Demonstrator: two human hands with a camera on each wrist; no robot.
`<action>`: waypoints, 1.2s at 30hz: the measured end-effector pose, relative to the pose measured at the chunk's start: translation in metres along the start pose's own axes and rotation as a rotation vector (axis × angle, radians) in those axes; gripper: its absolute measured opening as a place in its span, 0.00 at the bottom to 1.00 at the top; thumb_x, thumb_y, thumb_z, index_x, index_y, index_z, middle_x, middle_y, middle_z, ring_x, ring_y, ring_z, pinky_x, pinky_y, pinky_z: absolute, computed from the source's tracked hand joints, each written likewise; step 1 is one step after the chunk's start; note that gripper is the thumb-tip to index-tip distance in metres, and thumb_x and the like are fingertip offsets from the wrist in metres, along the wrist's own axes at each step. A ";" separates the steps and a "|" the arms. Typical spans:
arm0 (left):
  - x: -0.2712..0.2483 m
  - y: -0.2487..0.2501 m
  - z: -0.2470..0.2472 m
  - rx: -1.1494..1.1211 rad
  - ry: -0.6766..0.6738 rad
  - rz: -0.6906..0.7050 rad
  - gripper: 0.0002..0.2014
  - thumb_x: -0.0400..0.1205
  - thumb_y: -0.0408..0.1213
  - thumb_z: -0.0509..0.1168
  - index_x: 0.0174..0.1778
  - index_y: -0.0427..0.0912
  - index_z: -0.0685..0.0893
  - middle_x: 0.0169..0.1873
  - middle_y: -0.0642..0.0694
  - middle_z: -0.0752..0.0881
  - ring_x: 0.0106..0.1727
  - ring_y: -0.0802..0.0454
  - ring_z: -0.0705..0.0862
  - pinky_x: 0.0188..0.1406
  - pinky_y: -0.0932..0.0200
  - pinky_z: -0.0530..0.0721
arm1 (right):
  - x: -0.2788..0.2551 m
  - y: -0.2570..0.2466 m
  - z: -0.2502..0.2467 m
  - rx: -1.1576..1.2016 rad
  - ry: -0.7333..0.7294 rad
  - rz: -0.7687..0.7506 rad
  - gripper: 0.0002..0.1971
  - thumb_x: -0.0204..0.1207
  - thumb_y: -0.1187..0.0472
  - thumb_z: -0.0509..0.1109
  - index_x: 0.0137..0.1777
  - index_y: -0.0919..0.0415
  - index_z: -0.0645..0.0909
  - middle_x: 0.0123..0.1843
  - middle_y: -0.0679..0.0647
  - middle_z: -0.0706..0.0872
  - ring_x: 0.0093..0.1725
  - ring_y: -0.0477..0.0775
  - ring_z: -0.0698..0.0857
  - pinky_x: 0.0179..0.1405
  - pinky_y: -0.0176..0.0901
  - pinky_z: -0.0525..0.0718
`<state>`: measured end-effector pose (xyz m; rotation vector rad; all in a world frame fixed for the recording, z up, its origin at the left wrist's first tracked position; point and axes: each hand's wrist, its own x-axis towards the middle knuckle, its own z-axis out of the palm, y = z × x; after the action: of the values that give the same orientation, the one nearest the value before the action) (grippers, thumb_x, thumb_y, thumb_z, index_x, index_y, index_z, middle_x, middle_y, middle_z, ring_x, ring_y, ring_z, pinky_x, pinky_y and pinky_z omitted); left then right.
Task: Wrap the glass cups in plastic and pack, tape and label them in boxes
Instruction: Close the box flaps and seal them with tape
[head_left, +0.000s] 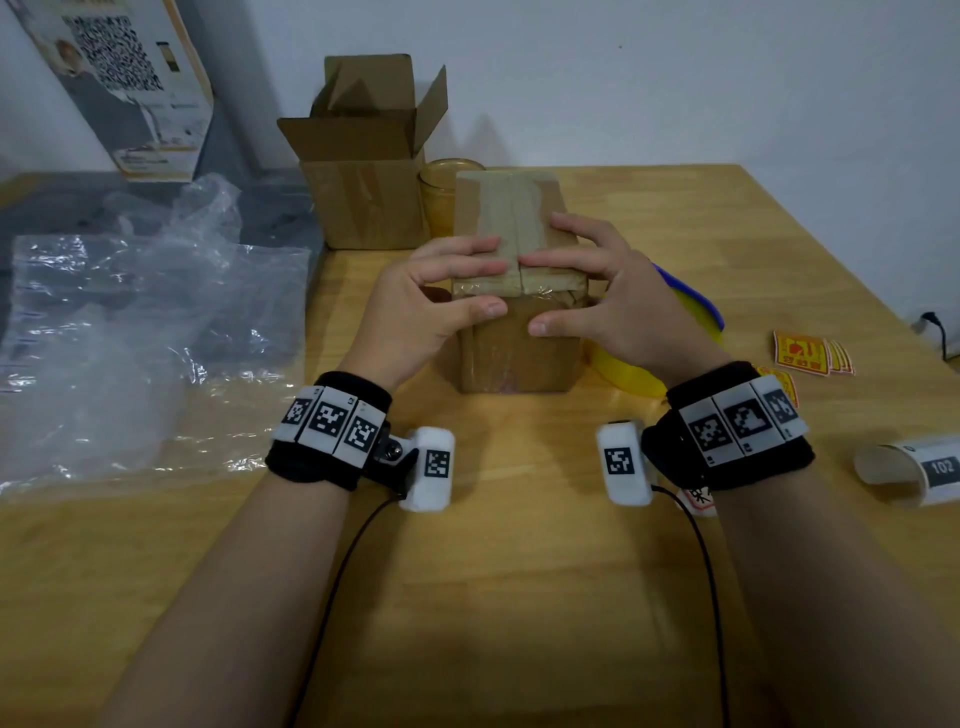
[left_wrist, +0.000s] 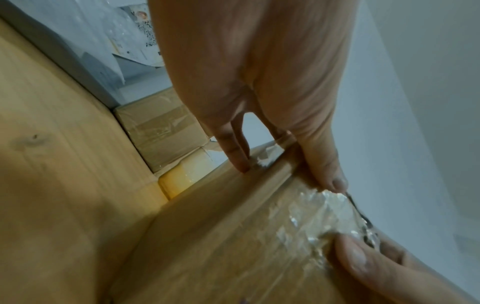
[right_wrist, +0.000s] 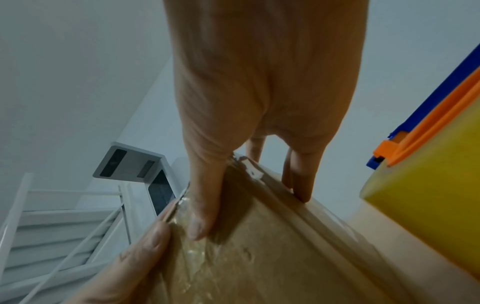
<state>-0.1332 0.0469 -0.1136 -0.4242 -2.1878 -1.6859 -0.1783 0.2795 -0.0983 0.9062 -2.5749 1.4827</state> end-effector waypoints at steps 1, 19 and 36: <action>-0.001 0.000 -0.002 -0.020 -0.028 -0.019 0.17 0.74 0.33 0.82 0.58 0.48 0.93 0.69 0.52 0.87 0.75 0.56 0.81 0.79 0.43 0.78 | 0.000 0.000 -0.001 0.002 -0.010 0.000 0.30 0.63 0.56 0.90 0.66 0.39 0.88 0.84 0.43 0.69 0.84 0.41 0.67 0.80 0.51 0.78; -0.009 -0.025 -0.006 -0.358 -0.209 -0.022 0.21 0.85 0.48 0.70 0.76 0.56 0.83 0.86 0.65 0.65 0.90 0.56 0.57 0.89 0.37 0.59 | 0.007 -0.008 0.007 0.076 0.105 0.042 0.24 0.58 0.50 0.92 0.56 0.38 0.92 0.75 0.40 0.77 0.74 0.33 0.75 0.67 0.22 0.77; -0.014 -0.037 0.002 -0.782 -0.190 -0.232 0.25 0.90 0.29 0.55 0.76 0.58 0.83 0.90 0.44 0.60 0.89 0.41 0.63 0.87 0.32 0.60 | -0.003 0.029 -0.011 0.619 -0.112 0.010 0.29 0.66 0.59 0.85 0.69 0.52 0.88 0.84 0.38 0.71 0.86 0.39 0.67 0.81 0.45 0.74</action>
<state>-0.1369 0.0392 -0.1525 -0.5475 -1.6470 -2.7077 -0.1931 0.3009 -0.1161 1.0378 -2.1988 2.3509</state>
